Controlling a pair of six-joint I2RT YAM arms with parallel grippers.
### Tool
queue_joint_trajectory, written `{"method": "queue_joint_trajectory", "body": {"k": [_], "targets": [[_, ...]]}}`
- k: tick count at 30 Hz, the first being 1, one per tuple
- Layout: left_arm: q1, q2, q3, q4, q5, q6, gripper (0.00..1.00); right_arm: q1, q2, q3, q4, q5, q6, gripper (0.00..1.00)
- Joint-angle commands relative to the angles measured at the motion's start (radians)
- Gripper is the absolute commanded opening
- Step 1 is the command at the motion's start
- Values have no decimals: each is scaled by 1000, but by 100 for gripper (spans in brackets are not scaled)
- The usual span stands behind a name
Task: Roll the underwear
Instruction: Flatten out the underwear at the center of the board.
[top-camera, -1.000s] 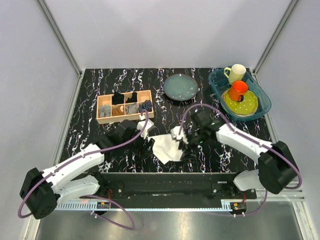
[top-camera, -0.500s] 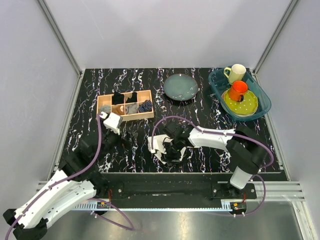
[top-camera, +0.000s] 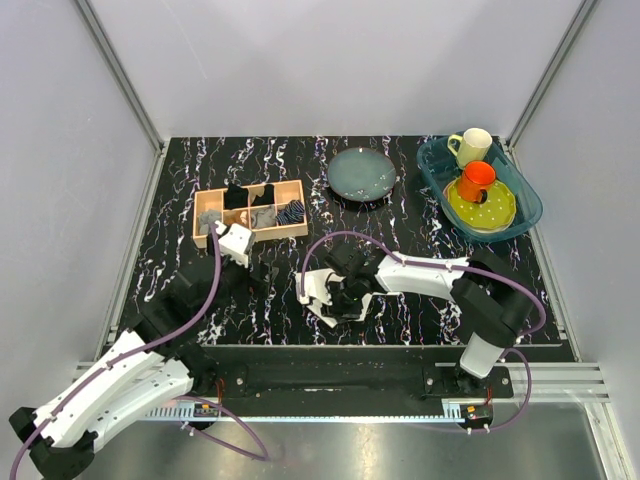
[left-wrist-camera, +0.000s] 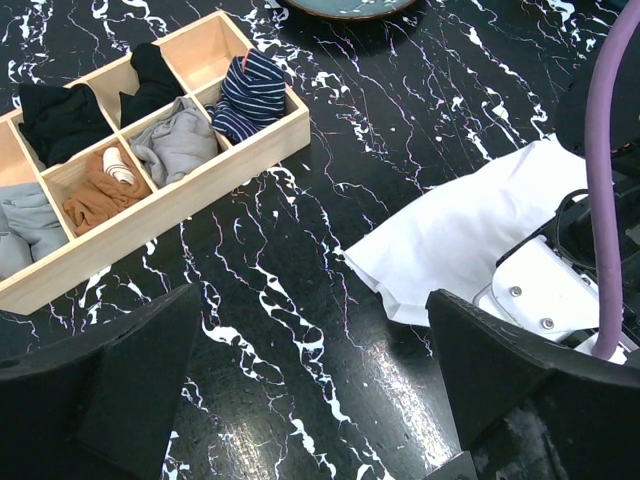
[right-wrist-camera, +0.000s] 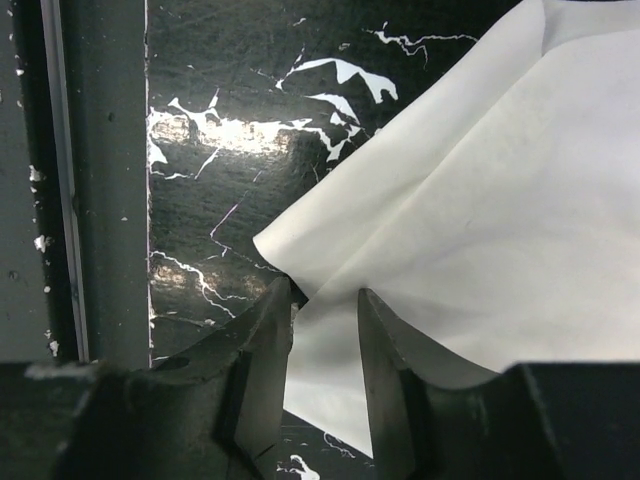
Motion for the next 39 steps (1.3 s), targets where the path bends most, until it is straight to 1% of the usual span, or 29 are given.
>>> {"method": "queue_joint_trajectory", "body": {"k": [1, 3, 6, 8, 10, 11, 13, 14, 15, 20, 21, 23, 24, 27, 28, 30, 31, 32, 33, 34, 35, 37, 38, 39], "targets": [[0, 5, 3, 31, -6, 5, 99, 3, -49, 20, -28, 18, -7, 43], [0, 8, 3, 30, -3, 5, 99, 3, -53, 22, -34, 16, -11, 42], [1, 14, 3, 30, 3, 5, 99, 3, -61, 23, -44, 16, -19, 37], [0, 20, 3, 33, 8, 5, 99, 3, -66, 26, -55, 10, -21, 26], [0, 22, 3, 31, 11, 5, 99, 3, -70, 30, -60, 7, -21, 19], [1, 22, 3, 30, 11, 5, 99, 1, -72, 33, -61, 7, -21, 13], [0, 23, 3, 31, 12, 5, 99, 3, -70, 36, -61, 1, -18, 7], [0, 22, 3, 30, 14, 5, 99, 1, -69, 39, -64, 1, -18, 2], [1, 23, 3, 30, 15, 5, 99, 1, -70, 42, -66, 0, -15, 0], [-2, 23, 3, 31, 19, 5, 99, -74, -88, 83, -86, -16, 11, 0], [0, 23, 3, 31, 20, 5, 99, -124, -95, 92, -87, -16, 13, 0], [0, 23, 3, 31, 22, 5, 99, -179, -116, 108, -89, 1, 10, 0], [0, 25, 3, 34, 23, 5, 99, -239, -130, 112, -83, 13, 7, 0], [0, 26, 3, 34, 35, 6, 99, -348, -139, 129, -8, 142, -2, 0], [0, 28, 1, 34, 40, 5, 99, -429, -138, 138, 44, 208, -7, 0], [0, 37, -2, 40, 75, 8, 99, -494, -125, 154, 81, 268, 1, 10], [0, 43, 0, 42, 90, 8, 99, -543, -124, 181, 89, 298, 24, 10], [0, 52, 1, 42, 106, 9, 99, -566, -124, 192, 89, 294, 39, 16], [0, 67, 3, 43, 139, 12, 99, -580, -142, 197, 89, 283, 48, 27], [-2, 80, 6, 45, 158, 17, 99, -594, -157, 189, 98, 264, 65, 49], [-2, 91, 6, 47, 178, 18, 99, -595, -174, 182, 104, 257, 76, 53], [-8, 126, 6, 57, 256, 23, 99, -597, -216, 169, 85, 175, 99, 58], [-9, 141, 6, 62, 284, 25, 99, -603, -230, 163, 72, 124, 102, 63], [-11, 176, 10, 66, 345, 23, 99, -603, -255, 151, 49, -17, 75, 64]]}}
